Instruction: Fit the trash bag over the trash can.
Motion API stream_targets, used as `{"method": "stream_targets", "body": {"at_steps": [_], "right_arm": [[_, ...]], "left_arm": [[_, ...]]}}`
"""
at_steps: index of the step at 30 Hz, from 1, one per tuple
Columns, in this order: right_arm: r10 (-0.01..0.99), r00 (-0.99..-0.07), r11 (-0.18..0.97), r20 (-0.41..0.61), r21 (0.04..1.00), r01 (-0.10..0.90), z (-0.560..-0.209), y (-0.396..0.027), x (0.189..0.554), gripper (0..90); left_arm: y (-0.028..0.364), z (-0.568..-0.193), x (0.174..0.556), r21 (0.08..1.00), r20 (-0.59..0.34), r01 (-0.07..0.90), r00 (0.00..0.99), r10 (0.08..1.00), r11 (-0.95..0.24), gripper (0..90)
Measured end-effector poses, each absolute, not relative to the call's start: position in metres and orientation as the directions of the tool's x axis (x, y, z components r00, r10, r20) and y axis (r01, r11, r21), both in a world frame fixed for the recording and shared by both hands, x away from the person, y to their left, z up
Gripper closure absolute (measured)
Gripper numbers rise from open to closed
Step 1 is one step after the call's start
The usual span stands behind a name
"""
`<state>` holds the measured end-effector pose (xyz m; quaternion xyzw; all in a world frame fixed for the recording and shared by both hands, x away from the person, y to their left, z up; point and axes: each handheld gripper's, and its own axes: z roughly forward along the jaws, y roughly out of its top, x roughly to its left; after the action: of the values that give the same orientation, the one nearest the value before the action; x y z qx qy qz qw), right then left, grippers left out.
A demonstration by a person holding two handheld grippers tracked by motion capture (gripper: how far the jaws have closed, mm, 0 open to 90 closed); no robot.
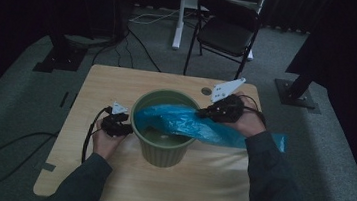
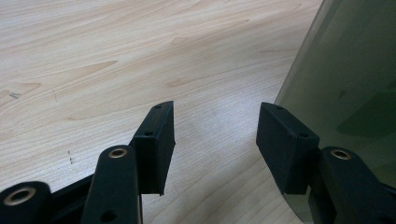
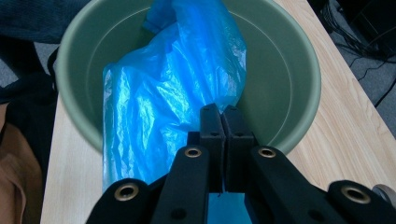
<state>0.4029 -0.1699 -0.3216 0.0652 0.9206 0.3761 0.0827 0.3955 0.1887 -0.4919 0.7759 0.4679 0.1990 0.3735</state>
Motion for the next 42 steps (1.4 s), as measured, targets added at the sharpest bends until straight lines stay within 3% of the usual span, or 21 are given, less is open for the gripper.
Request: {"method": "stream_targets", "body": {"at_steps": [16,24,34,42], "right_arm": [[0.235,-0.969,0.71,-0.071,0.694,0.121,-0.342,-0.139,0.416,88.2],[0.257,-0.964,0.663,-0.07,0.738,0.123,-0.336,-0.144,0.413,71.7],[0.304,-0.949,0.6,-0.082,0.79,0.124,-0.32,-0.171,0.4,63.4],[0.351,-0.934,0.579,-0.067,0.8,0.159,-0.329,-0.202,0.39,59.3]], "left_arm": [[0.189,-0.492,0.396,0.768,-0.045,0.576,0.483,0.875,-0.279,46.7],[0.189,-0.491,0.396,0.77,-0.045,0.574,0.483,0.875,-0.278,46.6],[0.189,-0.491,0.395,0.772,-0.039,0.57,0.484,0.874,-0.281,46.7],[0.189,-0.491,0.395,0.773,-0.032,0.568,0.481,0.876,-0.284,46.7]]}}
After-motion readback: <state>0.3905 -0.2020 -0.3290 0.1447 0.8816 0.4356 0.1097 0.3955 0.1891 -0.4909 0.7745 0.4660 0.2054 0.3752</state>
